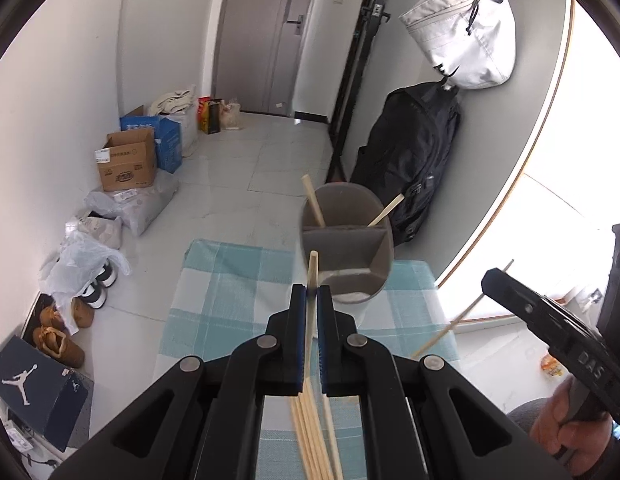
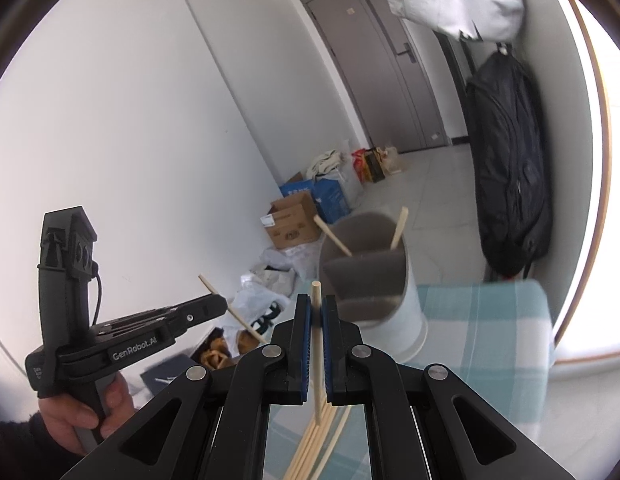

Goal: Organize utensils
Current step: 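Raise both held chopsticks above the utensil holder and lower them into it, then open both tools to release the chopsticks into the holder compartments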

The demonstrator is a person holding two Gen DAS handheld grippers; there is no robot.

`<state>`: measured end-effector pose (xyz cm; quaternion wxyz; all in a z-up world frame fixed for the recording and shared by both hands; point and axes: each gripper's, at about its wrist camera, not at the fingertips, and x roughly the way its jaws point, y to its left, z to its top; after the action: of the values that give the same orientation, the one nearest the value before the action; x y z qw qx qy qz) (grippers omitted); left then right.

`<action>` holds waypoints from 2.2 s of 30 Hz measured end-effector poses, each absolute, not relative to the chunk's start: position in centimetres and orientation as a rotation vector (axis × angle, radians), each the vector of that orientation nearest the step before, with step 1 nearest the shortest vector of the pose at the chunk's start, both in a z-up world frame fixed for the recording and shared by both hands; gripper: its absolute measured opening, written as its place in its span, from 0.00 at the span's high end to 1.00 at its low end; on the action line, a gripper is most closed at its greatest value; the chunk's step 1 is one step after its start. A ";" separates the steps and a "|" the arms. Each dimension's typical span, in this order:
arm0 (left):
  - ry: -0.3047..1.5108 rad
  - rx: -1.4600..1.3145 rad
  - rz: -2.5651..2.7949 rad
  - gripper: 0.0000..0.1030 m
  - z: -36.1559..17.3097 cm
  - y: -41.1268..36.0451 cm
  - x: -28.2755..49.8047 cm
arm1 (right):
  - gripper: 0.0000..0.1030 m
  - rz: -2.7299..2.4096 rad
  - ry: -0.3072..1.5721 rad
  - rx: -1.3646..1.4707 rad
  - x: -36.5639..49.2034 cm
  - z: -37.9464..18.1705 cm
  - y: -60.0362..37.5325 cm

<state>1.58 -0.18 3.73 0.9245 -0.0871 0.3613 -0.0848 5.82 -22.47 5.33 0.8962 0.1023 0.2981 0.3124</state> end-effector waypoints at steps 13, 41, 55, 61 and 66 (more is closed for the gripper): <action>0.671 -0.199 -0.187 0.99 11.1 -0.1 4.6 | 0.96 0.632 0.572 0.173 11.3 12.6 -20.9; 0.744 -0.237 -0.226 0.99 9.2 -1.6 14.4 | 0.96 0.541 0.587 0.122 22.5 11.1 -19.8; 0.846 -0.283 -0.333 0.99 7.0 -1.5 15.5 | 0.93 0.606 0.672 0.063 22.4 7.0 -17.8; 0.844 -0.294 -0.292 0.74 7.4 -0.6 14.8 | 0.72 0.609 0.662 0.143 20.8 7.3 -19.6; 0.811 -0.331 -0.240 0.58 7.7 0.5 13.7 | 0.52 0.597 0.627 0.180 19.4 8.2 -21.0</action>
<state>13.73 0.51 7.67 0.8987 -0.1597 0.3917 -0.1159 19.35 -21.01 8.23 0.9038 0.0872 0.3033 0.2890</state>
